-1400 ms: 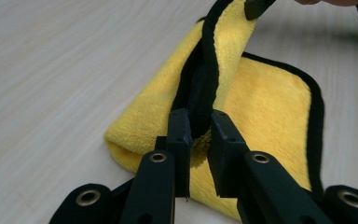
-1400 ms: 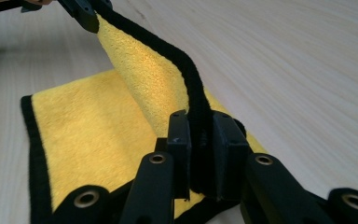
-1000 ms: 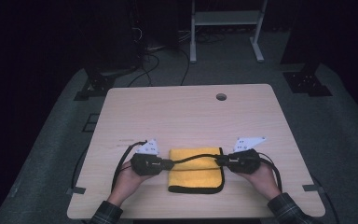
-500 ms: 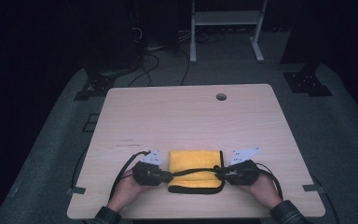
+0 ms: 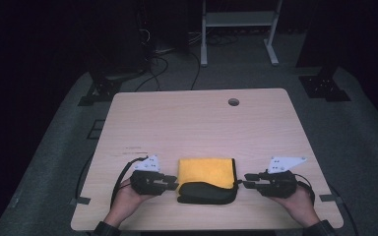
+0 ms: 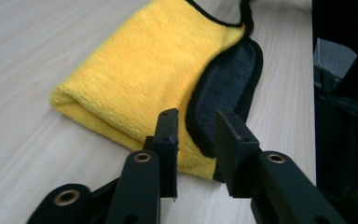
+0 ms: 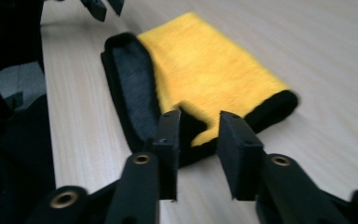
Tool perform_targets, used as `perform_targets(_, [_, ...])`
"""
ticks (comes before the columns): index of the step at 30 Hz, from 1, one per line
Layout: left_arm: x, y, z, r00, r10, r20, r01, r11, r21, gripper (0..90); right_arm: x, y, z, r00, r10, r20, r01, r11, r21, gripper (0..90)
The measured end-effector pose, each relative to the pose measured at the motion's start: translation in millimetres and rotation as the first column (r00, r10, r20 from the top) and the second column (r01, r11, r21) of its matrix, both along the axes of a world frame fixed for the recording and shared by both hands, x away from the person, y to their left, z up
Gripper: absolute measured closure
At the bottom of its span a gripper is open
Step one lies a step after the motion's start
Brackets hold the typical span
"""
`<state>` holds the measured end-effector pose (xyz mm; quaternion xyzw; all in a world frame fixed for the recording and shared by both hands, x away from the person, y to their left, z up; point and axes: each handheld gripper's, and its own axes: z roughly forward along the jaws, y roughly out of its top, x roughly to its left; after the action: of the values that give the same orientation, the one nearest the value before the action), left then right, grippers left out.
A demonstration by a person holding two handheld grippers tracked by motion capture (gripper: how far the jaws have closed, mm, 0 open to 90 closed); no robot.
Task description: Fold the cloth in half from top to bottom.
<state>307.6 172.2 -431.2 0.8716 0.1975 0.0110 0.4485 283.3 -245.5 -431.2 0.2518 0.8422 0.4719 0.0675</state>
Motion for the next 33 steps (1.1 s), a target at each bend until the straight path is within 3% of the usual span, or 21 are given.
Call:
perform_targets(5, [12.5,-6.9,1.8,0.9995,0.022,0.024,-0.022,0.9997,0.003,74.9,15.1,-0.3,0.1,0.9996,-0.026,0.012,0.026,1.0,0.012,77.8])
perform_targets(8, [24.0,-14.2,-1.0,0.9989,0.041,0.022,-0.041,0.9991,0.01,76.2,25.4,10.9,-4.4,0.9999,-0.011,-0.008,0.011,1.0,0.016,79.8])
perform_targets(11, [28.9,-23.7,-8.0,0.9995,0.031,0.006,-0.031,0.9991,0.03,76.2,29.9,26.8,-10.7,0.9993,0.026,-0.026,-0.026,1.0,-0.011,80.0])
perform_targets(15, [22.0,-36.7,-18.6,0.9995,-0.023,-0.02,0.024,0.9968,0.077,76.2,27.9,46.6,-18.7,0.995,0.088,-0.047,-0.091,0.994,-0.061,80.0])
perform_targets(20, [7.0,-38.7,-26.6,0.9964,-0.063,-0.056,0.069,0.9917,0.108,76.2,18.0,59.9,-29.6,0.9849,0.157,-0.072,-0.166,0.977,-0.134,79.9])
perform_targets(24, [-2.8,-35.4,-28.7,0.9958,-0.069,-0.059,0.076,0.9899,0.12,76.1,7.3,65.6,-32.6,0.9784,0.197,-0.062,-0.205,0.961,-0.185,80.8])
perform_targets(26, [-7.0,-36.4,-29.2,0.9964,-0.072,-0.046,0.078,0.9865,0.145,76.0,3.4,66.9,-33.8,0.9777,0.205,-0.048,-0.21,0.955,-0.207,81.4])
perform_targets(29, [-9.8,-38.4,-29.8,0.9975,-0.066,-0.023,0.069,0.9851,0.158,75.2,2.2,67.1,-34.0,0.978,0.205,-0.038,-0.209,0.954,-0.213,80.6])
perform_targets(33, [-8.7,-32.9,-24.8,0.9987,-0.044,-0.024,0.047,0.9919,0.118,57.7,5.3,62.7,-31.5,0.9853,0.167,-0.035,-0.171,0.967,-0.187,66.3])
